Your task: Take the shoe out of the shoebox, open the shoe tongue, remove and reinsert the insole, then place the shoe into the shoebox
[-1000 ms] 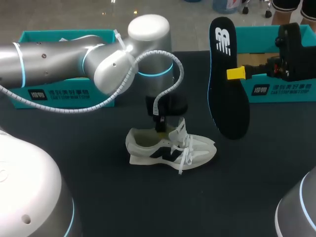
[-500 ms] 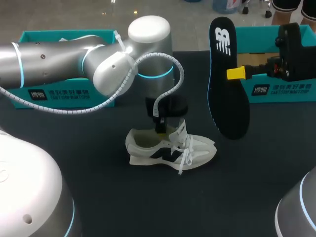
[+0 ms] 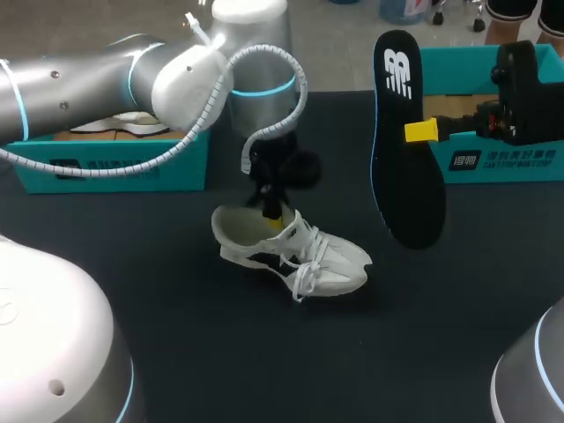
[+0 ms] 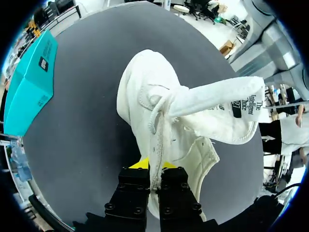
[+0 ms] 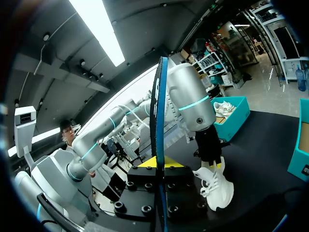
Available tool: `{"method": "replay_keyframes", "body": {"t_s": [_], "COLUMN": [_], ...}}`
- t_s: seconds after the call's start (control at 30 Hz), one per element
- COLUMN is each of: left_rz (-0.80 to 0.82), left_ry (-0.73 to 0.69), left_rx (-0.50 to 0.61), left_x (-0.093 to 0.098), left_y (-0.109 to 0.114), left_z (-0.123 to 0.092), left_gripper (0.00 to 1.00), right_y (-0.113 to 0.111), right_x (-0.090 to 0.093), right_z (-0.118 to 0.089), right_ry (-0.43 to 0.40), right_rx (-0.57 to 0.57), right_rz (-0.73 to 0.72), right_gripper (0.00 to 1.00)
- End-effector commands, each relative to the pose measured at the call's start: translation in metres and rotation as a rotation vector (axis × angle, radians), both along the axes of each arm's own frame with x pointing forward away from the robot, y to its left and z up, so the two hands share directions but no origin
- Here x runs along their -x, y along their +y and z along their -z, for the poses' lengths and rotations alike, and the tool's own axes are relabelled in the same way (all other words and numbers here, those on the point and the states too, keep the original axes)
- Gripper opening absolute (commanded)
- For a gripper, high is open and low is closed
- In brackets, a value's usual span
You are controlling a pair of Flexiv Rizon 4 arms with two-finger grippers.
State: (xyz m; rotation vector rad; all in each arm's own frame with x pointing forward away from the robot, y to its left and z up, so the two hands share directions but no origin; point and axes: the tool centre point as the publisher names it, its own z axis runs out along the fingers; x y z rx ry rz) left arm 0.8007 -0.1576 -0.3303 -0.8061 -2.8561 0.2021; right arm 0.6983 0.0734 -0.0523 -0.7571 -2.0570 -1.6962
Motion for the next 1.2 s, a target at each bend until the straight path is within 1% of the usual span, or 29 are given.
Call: {"method": "replay_keyframes", "body": {"t_s": [0.03,0.07,0.1,0.13,0.2,0.23,0.27,0.37,0.43,0.47,0.67,0.9,1.03,1.2], "left_rz": [0.571,0.654,0.721,0.829,0.928,0.993,0.975,0.995,1.001,1.004,1.023,1.026,0.997,0.979], "left_ry": [0.157,0.158,0.174,0.166,0.174,0.164,0.153,0.140,0.120,0.121,0.104,0.098,0.105,0.098], "left_rx": [0.010,0.024,0.015,-0.004,0.016,0.001,-0.010,-0.048,-0.061,-0.047,-0.085,-0.120,-0.114,-0.119], "left_x": [-0.007,-0.007,-0.008,-0.006,-0.007,-0.007,-0.009,-0.014,-0.016,-0.017,-0.015,-0.014,-0.016,-0.016], "left_y": [0.002,0.001,0.002,0.000,-0.001,-0.002,-0.004,-0.010,-0.015,-0.017,-0.024,-0.026,-0.029,-0.034], "left_z": [-0.014,-0.016,-0.017,-0.017,-0.019,-0.019,-0.019,-0.019,-0.020,-0.020,-0.019,-0.009,0.000,0.004], "left_gripper": [0.00,0.00,0.00,0.00,0.00,0.00,0.00,0.00,0.00,0.00,0.00,0.00,0.00,0.00], "right_y": [0.001,0.001,0.001,0.001,0.001,0.001,0.001,0.001,0.001,0.001,0.001,0.001,0.001,0.001], "right_x": [-0.001,-0.001,-0.001,-0.001,-0.001,-0.001,-0.001,-0.001,-0.001,-0.001,-0.001,-0.001,-0.001,-0.001], "right_z": [0.001,0.001,0.001,0.001,0.001,0.001,0.001,0.001,0.001,0.001,0.001,0.001,0.001,0.001], "right_ry": [0.001,0.001,0.001,0.001,0.001,0.001,0.001,0.001,0.001,0.001,0.001,0.001,0.001,0.001], "right_rx": [0.002,0.002,0.002,0.002,0.002,0.002,0.002,0.002,0.002,0.002,0.002,0.002,0.002,0.002], "right_rz": [-0.001,-0.001,-0.001,-0.001,-0.001,-0.001,-0.001,-0.001,-0.001,-0.001,-0.001,-0.001,-0.001,-0.001], "right_gripper": [0.00,0.00,0.00,0.00,0.00,0.00,0.00,0.00,0.00,0.00,0.00,0.00,0.00,0.00]}}
